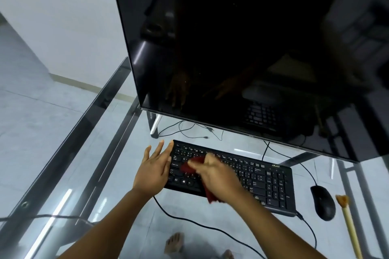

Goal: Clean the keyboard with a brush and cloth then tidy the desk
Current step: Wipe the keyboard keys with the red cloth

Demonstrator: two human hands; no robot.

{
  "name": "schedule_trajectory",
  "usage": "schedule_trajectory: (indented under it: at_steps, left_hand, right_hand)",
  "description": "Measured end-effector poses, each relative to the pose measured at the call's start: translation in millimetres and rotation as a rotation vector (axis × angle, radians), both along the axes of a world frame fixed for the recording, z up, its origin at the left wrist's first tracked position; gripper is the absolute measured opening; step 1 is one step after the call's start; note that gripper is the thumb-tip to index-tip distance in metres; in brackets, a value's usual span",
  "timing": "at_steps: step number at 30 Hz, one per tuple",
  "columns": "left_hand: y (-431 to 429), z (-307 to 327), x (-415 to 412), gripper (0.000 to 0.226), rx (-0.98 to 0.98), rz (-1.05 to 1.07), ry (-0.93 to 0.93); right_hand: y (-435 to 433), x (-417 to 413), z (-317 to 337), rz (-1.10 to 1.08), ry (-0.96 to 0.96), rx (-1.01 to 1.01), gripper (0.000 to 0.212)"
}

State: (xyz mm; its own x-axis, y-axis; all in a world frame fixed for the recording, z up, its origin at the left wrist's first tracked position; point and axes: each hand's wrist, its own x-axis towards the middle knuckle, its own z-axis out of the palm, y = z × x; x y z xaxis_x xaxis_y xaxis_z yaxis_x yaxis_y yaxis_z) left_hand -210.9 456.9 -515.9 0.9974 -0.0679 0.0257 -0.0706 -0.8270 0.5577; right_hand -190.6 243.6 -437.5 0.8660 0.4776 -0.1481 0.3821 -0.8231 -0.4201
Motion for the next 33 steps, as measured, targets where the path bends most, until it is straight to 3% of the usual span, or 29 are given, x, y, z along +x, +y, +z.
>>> schedule_trajectory:
  at_steps: [2, 3, 6, 8, 12, 14, 18, 20, 22, 24, 26, 28, 32, 33]
  left_hand:
    - [0, 7, -2, 0.054, -0.087, 0.015, -0.003]
    - [-1, 13, -3, 0.052, -0.142, 0.03, -0.01]
    - [-2, 26, -6, 0.04, -0.265, 0.07, 0.024]
    - [-3, 29, -6, 0.038, -0.296, 0.076, 0.025]
    - [-1, 23, -4, 0.048, -0.267, 0.07, 0.028]
    - [0, 21, -5, 0.052, -0.27, 0.081, 0.041]
    - [0, 18, -5, 0.055, -0.267, 0.091, 0.039]
    - [2, 12, -4, 0.057, -0.245, 0.076, 0.036]
    - [3, 7, -4, 0.054, -0.22, 0.072, 0.051]
    - [2, 8, -4, 0.053, -0.222, 0.087, 0.056]
    - [1, 8, -4, 0.055, -0.229, 0.099, 0.058]
    - [2, 5, -3, 0.055, -0.219, 0.078, 0.036]
    - [1, 3, -2, 0.055, -0.151, 0.053, 0.006]
    - [0, 3, -3, 0.056, -0.122, 0.041, -0.006]
  right_hand:
    - [6, 19, -6, -0.143, -0.053, -0.005, 0.032]
    - [13, 23, -6, -0.156, -0.055, 0.0, 0.032]
    - [33, 14, -2, 0.086, 0.053, 0.009, 0.032]
    - [34, 15, -2, 0.234, 0.026, 0.019, 0.033]
    - [37, 50, -9, 0.017, -0.11, 0.011, 0.027]
    - [37, 50, -12, 0.092, -0.129, 0.003, 0.03]
    - [36, 17, -3, 0.481, -0.058, -0.075, 0.026]
    - [29, 24, -5, 0.391, -0.056, -0.04, 0.027]
    - [26, 35, -8, 0.164, -0.084, -0.026, 0.026]
    - [29, 30, -6, 0.125, -0.06, -0.044, 0.02]
    - [36, 9, 1, 0.246, 0.061, 0.003, 0.004]
    - [39, -8, 2, 0.445, 0.049, -0.024, 0.019]
    - [11, 18, -9, 0.023, -0.132, -0.116, 0.008]
    - [7, 24, -13, -0.116, -0.111, -0.066, 0.017]
